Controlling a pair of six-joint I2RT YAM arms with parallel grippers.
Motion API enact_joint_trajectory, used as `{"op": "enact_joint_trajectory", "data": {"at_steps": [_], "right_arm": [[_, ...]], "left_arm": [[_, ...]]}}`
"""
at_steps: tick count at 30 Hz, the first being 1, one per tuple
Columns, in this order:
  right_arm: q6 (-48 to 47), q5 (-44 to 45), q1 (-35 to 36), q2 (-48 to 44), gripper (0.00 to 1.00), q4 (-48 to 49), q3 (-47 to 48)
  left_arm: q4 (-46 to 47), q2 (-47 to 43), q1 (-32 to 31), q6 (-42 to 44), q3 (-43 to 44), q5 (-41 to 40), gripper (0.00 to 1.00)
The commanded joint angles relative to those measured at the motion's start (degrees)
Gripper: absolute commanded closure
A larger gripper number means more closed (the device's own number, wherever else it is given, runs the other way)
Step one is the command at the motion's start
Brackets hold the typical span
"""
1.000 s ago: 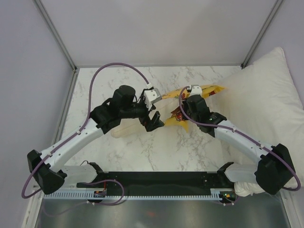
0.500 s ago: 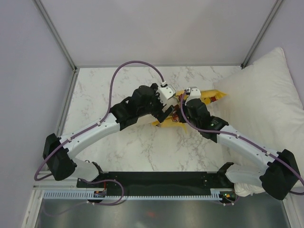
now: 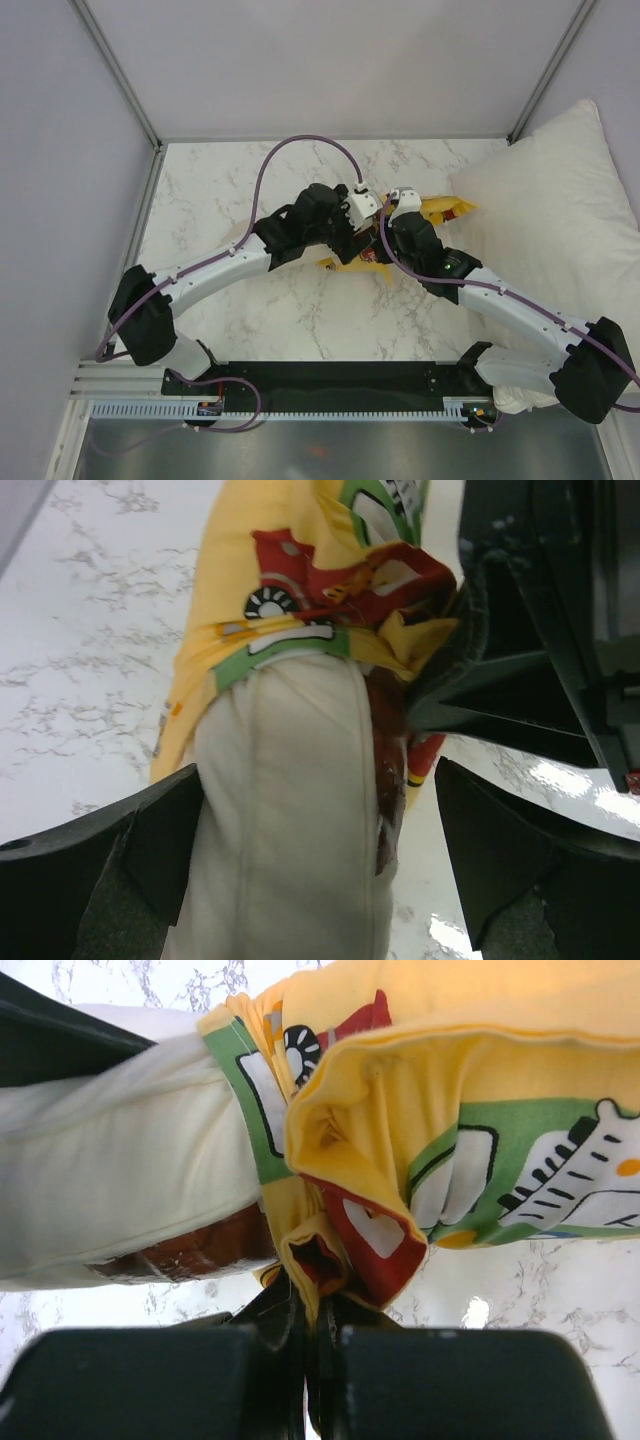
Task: Remove the pillowcase from the pillow
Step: Pull out the pillow
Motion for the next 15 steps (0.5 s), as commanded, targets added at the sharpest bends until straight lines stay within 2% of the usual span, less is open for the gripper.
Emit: {"op": "enact_joint_trajectory", "data": {"at_steps": [1,6,8,9,10,12,13,15], "right_arm": [[-0.13,0.55,0.4,-1.79,1.0,3.23,3.11],[0.48,-0.07,0.58,-2.32,1.0,3.23,3.11],[0.66,0.1,0.67,-3.29,1.0,3.23,2.85],[0.75,0.89,0.67,-3.81,1.0,2.88,2.33],[0.75,1.59,0.67,-4.86,1.0,2.44,2.15],[0.31,5.7,0.76,-6.01,1.0,-0.18,2.14],[-0.3,7.56,0.67,-7.06,0.99,-1.42,2.32],[-1.36,10.29,0.67,-8.21,0.89,-5.28,3.11]], "left_arm": [[-3.65,1.8,0.01,1.17,2.16,8.22,0.0],[-5.23,8.48,0.01,0.73,5.23,7.17,0.0],[-5.58,10.85,0.01,0.47,6.02,5.6,0.09],[-5.76,11.38,0.01,0.38,6.2,4.2,0.37],[-6.11,11.65,0.01,0.47,6.29,3.66,0.55],[-7.17,11.74,-0.07,0.29,6.29,1.3,0.98],[-7.69,11.39,0.01,0.12,6.29,0.68,0.98],[-9.53,9.47,0.01,-0.23,6.03,-0.12,0.98]]}}
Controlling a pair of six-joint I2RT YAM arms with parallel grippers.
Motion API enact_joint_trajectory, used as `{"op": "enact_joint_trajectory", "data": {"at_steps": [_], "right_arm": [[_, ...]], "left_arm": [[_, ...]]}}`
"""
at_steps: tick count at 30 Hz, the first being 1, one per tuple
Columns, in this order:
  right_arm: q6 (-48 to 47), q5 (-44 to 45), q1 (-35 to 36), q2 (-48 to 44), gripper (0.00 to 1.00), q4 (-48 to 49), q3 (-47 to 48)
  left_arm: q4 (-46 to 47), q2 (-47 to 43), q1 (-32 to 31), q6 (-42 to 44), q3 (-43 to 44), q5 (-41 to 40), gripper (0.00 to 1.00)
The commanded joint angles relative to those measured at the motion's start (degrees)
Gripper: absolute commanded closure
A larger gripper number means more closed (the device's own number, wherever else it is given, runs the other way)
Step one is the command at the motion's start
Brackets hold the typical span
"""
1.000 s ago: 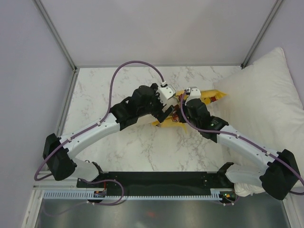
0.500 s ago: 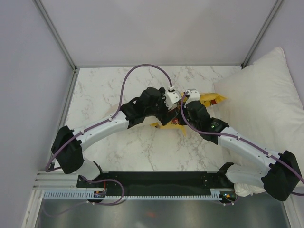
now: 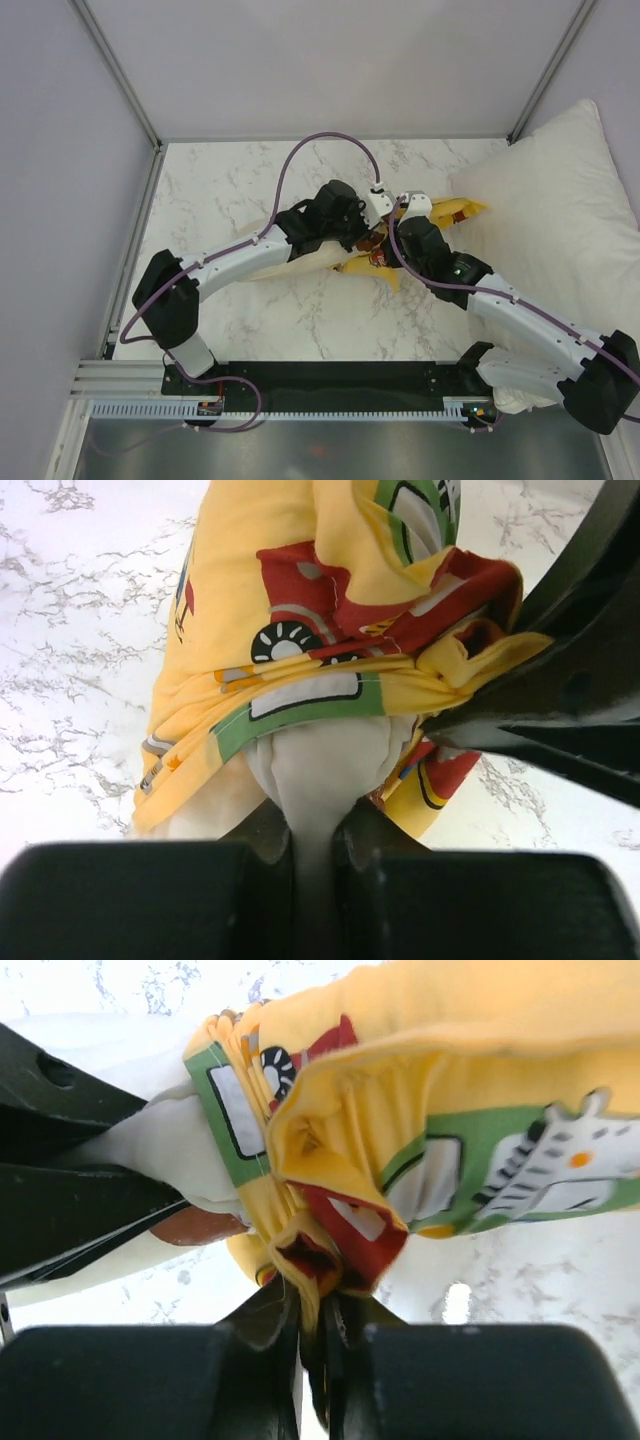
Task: Remove the pillowcase from the pillow
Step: Pull out the pillow
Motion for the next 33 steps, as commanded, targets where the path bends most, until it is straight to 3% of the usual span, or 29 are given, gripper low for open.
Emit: {"op": "enact_joint_trajectory", "data": {"at_steps": [1,4,7,10,16,21,28,33], "right_arm": [[-3.46,8.59,0.62,-6.33,0.84,-0.68,3.29],[-5.39,10.97,0.62,-9.84,0.62,-4.46,3.81],[-7.23,11.68,0.62,-14.4,0.32,-7.37,4.87],[-9.17,10.72,0.62,-18.9,0.19,-8.08,6.97],[-13.74,5.19,0.62,-16.37,0.08,-7.46,10.67],[-14.89,-4.55,0.71,-13.99,0.03,2.27,6.73],[-15.5,-17.46,0.62,-9.42,0.03,9.84,4.7],[-16.73,-24.17,0.62,-10.03,0.03,10.21,3.9]], "left_arm": [[-8.31,-0.48,0.06,-0.76,0.26,-4.47,0.98],[-12.18,-3.65,0.06,-2.69,0.78,-4.48,0.98],[-15.17,-6.99,-0.03,-5.41,-0.17,-2.11,0.98],[-16.23,-10.93,0.05,-8.23,-2.89,-0.61,0.98],[-15.62,-18.06,-0.03,-9.29,-7.64,7.91,0.98],[-15.53,-20.44,-0.12,-8.23,-8.44,14.06,0.98],[-15.79,-22.11,-0.12,-6.83,-9.15,11.44,0.98],[-16.06,-22.29,-0.03,-6.56,-9.15,10.91,0.98]]}}
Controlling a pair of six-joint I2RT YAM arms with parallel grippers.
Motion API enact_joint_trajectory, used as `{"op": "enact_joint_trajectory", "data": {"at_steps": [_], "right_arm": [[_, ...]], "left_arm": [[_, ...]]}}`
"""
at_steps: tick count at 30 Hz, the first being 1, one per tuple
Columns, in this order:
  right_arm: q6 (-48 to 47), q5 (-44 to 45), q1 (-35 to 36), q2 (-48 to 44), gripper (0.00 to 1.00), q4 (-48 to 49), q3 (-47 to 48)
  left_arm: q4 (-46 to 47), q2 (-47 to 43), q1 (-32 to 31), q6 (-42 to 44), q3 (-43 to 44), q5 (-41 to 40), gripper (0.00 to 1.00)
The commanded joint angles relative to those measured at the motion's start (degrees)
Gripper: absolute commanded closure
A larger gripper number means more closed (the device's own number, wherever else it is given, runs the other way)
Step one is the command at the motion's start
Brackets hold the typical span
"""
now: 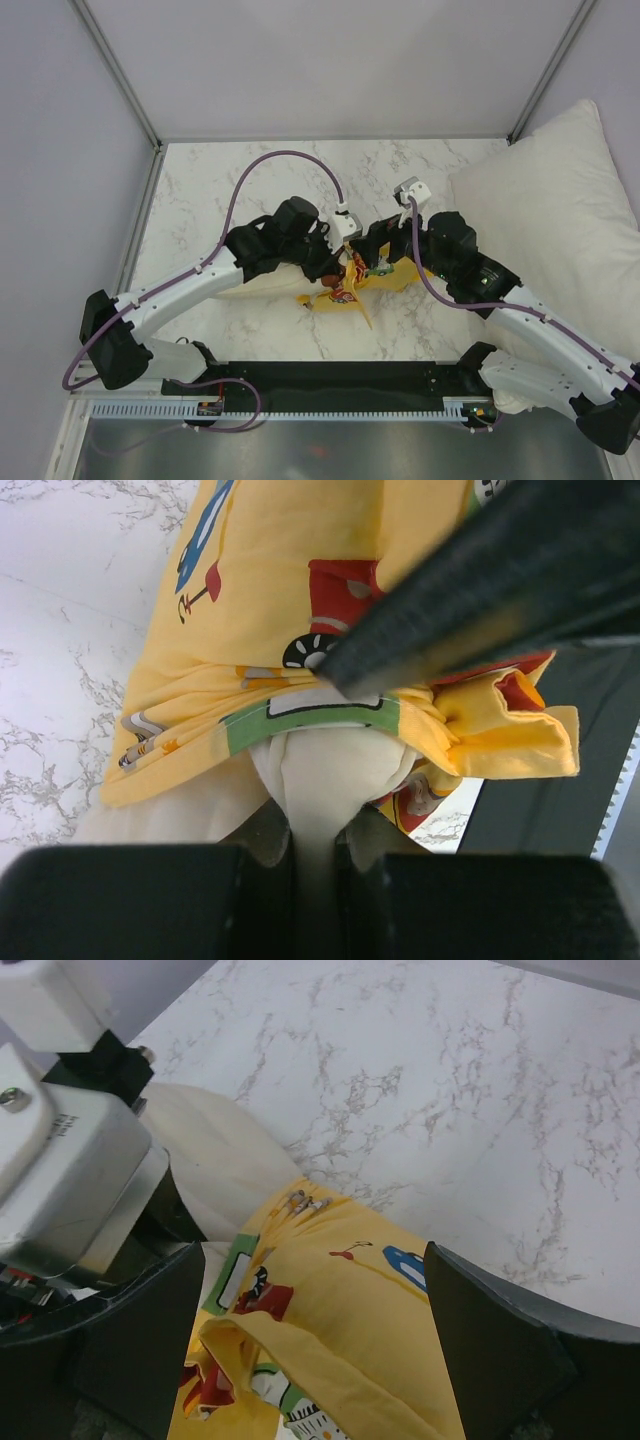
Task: Remove the pillowcase from the pillow
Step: Pull out the pillow
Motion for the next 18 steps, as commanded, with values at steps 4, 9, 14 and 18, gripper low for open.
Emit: {"op": "enact_joint_trajectory", "data": {"at_steps": [4,9,14,18], "right_arm": [[-2.2,-10.81,-0.1,-2.82,0.03,1.96,0.17],[-2.73,-10.65,-0.01,-4.32,0.03,-1.12,-2.11],[-2.03,-11.96,0.08,-2.83,0.04,-0.6,-6.59],[-2.47,-6.28,-0.01,-3.27,0.1,2.3,-10.37]], "left_arm": [[1.38,-2.79,0.03,-0.49,0.56,0.76,0.98],[1.3,-3.14,-0.05,-0.4,0.73,0.93,0.98],[1.3,-3.67,-0.05,-0.4,0.56,0.76,0.98],[1.3,-3.85,0.03,-0.4,0.47,1.64,0.98]]}}
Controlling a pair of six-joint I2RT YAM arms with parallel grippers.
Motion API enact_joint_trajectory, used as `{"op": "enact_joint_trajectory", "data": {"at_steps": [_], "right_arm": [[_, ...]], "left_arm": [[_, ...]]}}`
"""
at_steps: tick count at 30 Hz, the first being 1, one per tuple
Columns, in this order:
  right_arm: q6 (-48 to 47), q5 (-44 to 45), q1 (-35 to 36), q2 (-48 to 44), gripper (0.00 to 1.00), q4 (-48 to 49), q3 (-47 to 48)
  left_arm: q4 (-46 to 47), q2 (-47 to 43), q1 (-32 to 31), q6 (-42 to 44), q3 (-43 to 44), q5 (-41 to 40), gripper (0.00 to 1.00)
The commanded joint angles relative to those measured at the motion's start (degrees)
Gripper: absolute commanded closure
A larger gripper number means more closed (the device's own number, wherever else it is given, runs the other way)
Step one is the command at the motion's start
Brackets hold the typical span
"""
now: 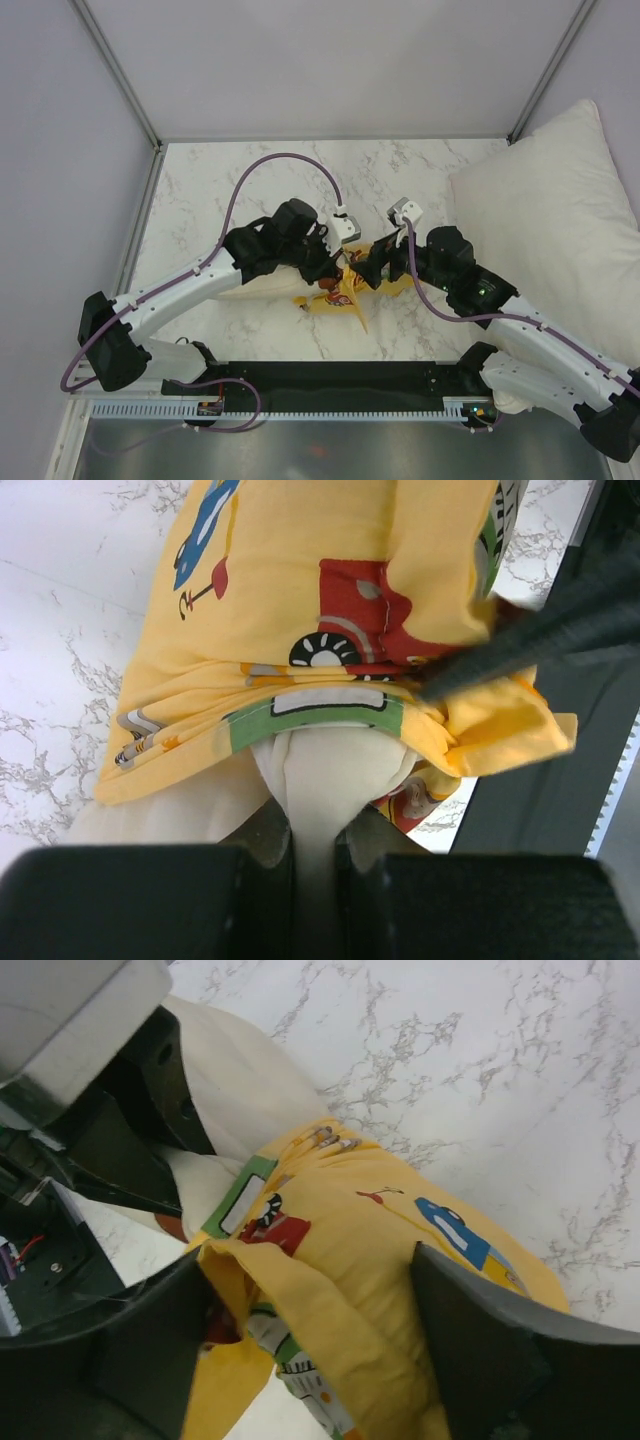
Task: Remove the pillowcase from the pillow
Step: Pull out the pillow
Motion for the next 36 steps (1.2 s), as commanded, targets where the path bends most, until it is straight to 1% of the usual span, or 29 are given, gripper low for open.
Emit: {"op": "enact_joint_trajectory", "data": {"at_steps": [1,2,3,5,6,7,10,11,13,14,15,18,23,26,29,36], "right_arm": [[-0.39,5.33,0.08,0.16,0.21,1.47,-2.77],[-0.04,7.26,-0.01,0.78,0.32,2.09,-3.03],[1.09,8.93,-0.01,1.22,0.57,2.18,-2.95],[2.15,15.6,-0.01,2.18,0.9,1.83,-2.77],[2.77,17.8,-0.01,2.27,1.0,1.57,-2.69],[2.77,19.57,-0.01,2.45,1.0,0.69,-2.6],[3.12,29.66,-0.01,1.58,1.0,-2.63,-1.46],[2.95,34.91,-0.01,0.88,1.0,-3.78,-0.93],[3.39,41.53,-0.18,0.26,1.0,-7.29,0.73],[3.13,43.99,-0.27,-0.27,1.0,-8.09,1.18],[3.04,48.11,-0.71,-0.45,1.0,-8.89,1.7],[2.51,51.56,-1.85,-0.98,1.0,-10.74,3.64],[1.55,52.45,-5.89,-0.19,1.0,-12.14,5.93],[1.11,52.19,-8.0,-0.1,1.0,-12.76,6.89],[0.23,52.19,-10.11,-0.45,1.0,-13.29,7.68],[-1.62,50.52,-14.24,-2.12,1.0,-14.17,8.83]], "left_arm": [[2.52,-3.08,0.03,-0.51,1.06,2.18,0.98],[2.61,-3.0,-0.05,-0.42,1.06,2.45,0.98],[2.43,-3.08,0.03,-0.33,1.06,2.36,0.98],[2.43,-3.0,-0.05,-0.16,0.89,1.14,0.98],[2.34,-3.26,0.03,-0.07,0.71,0.61,0.98],[2.34,-3.26,0.03,-0.07,0.71,0.0,0.98],[2.17,-3.26,0.03,-0.33,0.53,-4.04,0.98],[2.17,-3.26,0.21,-0.51,0.62,-7.36,0.98],[2.26,-3.26,0.91,-1.38,0.8,-11.68,0.98],[2.34,-3.35,2.13,-1.82,1.06,-15.53,0.98],[2.26,-3.26,3.19,-2.7,1.15,-16.44,0.98],[2.34,-3.87,8.2,-3.93,1.76,-16.36,0.98],[2.43,-5.98,14.08,-4.46,1.59,-14.08,0.98],[2.26,-6.16,16.46,-4.81,1.5,-14.77,0.98],[2.08,-5.72,18.22,-4.9,1.68,-15.04,0.98],[1.55,-5.37,19.81,-5.08,1.94,-15.74,0.98]]}}
